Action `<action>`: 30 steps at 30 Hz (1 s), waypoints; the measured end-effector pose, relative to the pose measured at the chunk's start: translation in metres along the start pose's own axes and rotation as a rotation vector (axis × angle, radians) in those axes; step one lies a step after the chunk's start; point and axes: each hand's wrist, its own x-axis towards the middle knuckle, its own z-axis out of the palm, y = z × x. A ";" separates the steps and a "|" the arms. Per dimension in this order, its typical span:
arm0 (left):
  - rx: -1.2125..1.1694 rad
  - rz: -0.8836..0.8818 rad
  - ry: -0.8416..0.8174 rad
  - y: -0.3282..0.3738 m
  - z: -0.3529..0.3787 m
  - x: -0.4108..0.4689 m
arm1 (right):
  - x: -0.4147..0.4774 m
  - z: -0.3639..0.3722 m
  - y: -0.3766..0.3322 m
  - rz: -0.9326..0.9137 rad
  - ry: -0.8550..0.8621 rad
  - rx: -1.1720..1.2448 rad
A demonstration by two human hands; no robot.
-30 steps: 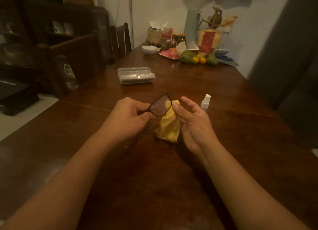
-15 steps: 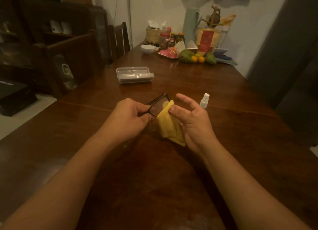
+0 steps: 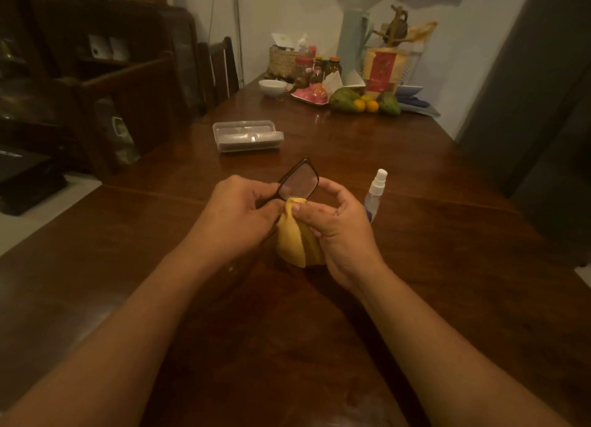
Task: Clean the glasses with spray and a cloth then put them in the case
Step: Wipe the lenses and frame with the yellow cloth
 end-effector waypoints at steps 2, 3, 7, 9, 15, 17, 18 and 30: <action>-0.006 0.004 -0.018 0.002 -0.001 -0.001 | 0.001 -0.002 -0.003 -0.015 0.065 -0.007; 0.002 -0.006 -0.034 0.003 -0.001 -0.002 | 0.002 -0.004 -0.005 -0.023 0.102 0.000; 0.066 -0.027 -0.072 0.000 0.002 -0.002 | 0.002 -0.006 -0.011 -0.045 0.189 0.001; 0.076 -0.011 -0.091 0.001 0.005 -0.003 | -0.001 -0.001 -0.009 -0.027 0.185 -0.045; 0.091 -0.014 -0.085 0.000 0.004 -0.002 | -0.004 0.008 -0.006 -0.007 0.173 -0.130; 0.055 -0.025 -0.092 -0.001 0.003 -0.002 | -0.002 0.004 -0.008 -0.003 0.199 -0.127; 0.050 -0.030 -0.099 -0.001 0.003 -0.003 | -0.002 0.003 -0.008 -0.006 0.210 -0.114; 0.032 -0.079 -0.114 0.001 0.002 -0.003 | -0.002 -0.002 -0.008 -0.017 0.261 -0.107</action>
